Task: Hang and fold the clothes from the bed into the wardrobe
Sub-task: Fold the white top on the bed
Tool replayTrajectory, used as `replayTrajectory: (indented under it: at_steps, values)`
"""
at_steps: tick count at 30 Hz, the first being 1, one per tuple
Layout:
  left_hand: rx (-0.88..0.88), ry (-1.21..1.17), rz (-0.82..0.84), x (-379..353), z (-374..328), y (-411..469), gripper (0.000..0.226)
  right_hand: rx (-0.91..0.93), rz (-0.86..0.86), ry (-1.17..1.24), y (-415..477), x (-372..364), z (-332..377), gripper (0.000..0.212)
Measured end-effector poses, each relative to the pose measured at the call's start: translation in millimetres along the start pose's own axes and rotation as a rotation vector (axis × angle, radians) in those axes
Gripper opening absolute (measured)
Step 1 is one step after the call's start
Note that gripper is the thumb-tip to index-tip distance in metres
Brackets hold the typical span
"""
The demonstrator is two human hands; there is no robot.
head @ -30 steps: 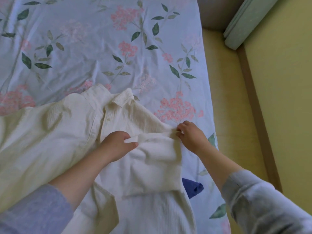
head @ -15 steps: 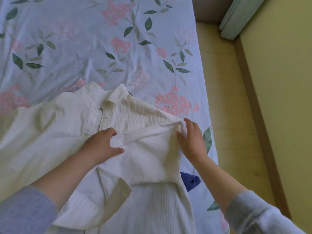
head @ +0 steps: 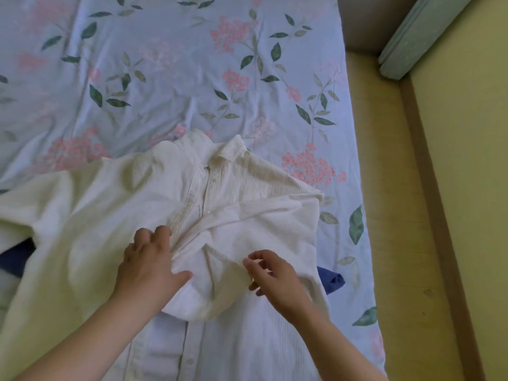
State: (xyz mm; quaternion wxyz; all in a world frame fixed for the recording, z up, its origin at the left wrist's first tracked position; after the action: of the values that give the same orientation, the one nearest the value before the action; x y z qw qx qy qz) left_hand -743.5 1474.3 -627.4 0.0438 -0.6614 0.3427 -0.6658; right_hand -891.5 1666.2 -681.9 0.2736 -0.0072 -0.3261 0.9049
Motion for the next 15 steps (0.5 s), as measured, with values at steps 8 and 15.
replayTrajectory:
  at_steps: [8, 15]
  values:
    - [0.101, -0.911, -0.017, 29, 51, -2, 0.007, 0.132, 0.235, 0.074, -24, -67, 61, 0.019]
    - [0.106, -0.960, -0.302, 79, 88, 23, 0.016, 0.090, 0.283, -0.017, -32, -107, 78, 0.033]
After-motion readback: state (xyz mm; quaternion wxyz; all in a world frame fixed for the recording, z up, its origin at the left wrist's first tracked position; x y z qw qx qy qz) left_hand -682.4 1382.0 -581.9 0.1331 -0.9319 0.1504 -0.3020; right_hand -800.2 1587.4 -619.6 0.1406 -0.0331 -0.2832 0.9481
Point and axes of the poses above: each hand's wrist, its own y-axis towards the middle knuckle, its own x-axis out of the back of the hand, z = x × y, the point moved 10 cm from there along y, towards the middle knuckle, and after that the axes turned 4 degrees about x, right-handed, at the moved point
